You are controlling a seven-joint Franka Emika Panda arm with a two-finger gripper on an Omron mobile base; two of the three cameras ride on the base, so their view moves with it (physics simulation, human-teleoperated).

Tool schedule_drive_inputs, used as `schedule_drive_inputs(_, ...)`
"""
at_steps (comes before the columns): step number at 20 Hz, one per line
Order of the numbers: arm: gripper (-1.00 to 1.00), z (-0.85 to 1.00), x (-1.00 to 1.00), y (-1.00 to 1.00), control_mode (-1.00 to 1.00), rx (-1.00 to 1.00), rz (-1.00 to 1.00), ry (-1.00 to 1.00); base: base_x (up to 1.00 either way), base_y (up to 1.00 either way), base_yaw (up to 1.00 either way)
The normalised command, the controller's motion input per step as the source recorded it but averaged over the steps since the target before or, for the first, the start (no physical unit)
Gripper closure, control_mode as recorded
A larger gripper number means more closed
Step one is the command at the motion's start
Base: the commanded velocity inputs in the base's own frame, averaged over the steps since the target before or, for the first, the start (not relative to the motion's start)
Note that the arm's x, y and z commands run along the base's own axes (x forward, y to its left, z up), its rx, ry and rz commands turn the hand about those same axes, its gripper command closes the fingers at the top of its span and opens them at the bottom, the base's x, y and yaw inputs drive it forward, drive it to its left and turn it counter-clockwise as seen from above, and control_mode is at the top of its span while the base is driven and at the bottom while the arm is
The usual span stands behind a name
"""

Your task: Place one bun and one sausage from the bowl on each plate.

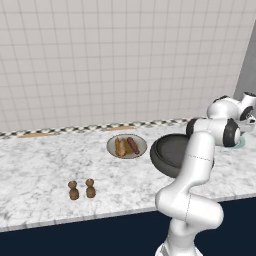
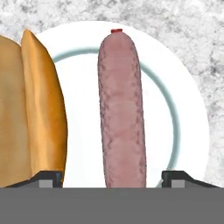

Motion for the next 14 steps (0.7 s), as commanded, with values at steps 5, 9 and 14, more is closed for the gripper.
schedule_drive_inputs(5,-1.00,0.29,-0.30,0.02,-1.00,0.00,0.00,-0.01,0.00,0.00,0.00)
schedule_drive_inputs(9,-1.00,0.66,-0.66,0.37,-1.00,0.00,0.00,-0.07,0.00,0.00,0.00)
schedule_drive_inputs(14,-1.00,0.56,-0.67,0.60,-1.00,-0.01,0.00,-0.04,0.00,0.00,0.00)
